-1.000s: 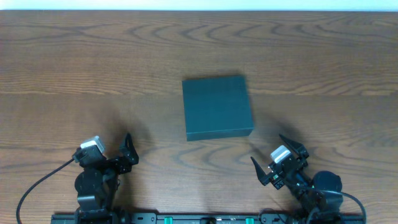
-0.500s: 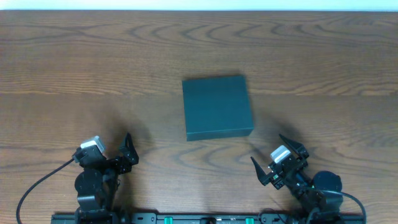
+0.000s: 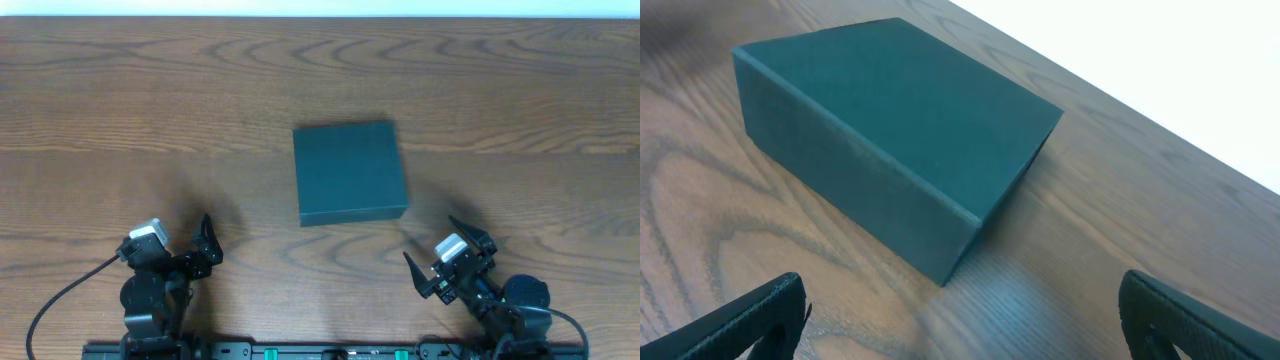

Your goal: Pack container

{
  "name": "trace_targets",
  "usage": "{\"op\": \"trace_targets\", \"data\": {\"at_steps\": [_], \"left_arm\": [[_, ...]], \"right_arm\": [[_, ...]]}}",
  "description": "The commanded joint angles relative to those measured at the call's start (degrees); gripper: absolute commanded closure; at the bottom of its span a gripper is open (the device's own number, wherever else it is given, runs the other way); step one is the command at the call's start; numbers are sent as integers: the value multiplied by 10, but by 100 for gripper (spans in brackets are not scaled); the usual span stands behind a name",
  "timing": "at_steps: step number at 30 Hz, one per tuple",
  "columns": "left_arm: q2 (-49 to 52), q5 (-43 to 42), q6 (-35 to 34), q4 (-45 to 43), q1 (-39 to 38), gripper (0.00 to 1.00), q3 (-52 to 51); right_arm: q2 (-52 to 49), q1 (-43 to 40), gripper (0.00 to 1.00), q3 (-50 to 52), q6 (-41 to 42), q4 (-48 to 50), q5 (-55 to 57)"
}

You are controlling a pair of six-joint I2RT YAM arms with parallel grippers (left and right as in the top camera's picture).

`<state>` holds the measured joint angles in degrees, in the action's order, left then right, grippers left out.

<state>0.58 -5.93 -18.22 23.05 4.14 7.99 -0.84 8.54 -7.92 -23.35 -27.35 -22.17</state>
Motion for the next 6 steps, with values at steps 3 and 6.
{"op": "trace_targets", "data": {"at_steps": [3, 6], "left_arm": [[-3, 6, -2, 2, 3, 5, -11], [-3, 6, -2, 2, 3, 5, -11]], "right_arm": [[5, -2, 1, 2, 10, 0, 1], [5, -2, 1, 2, 10, 0, 1]]}}
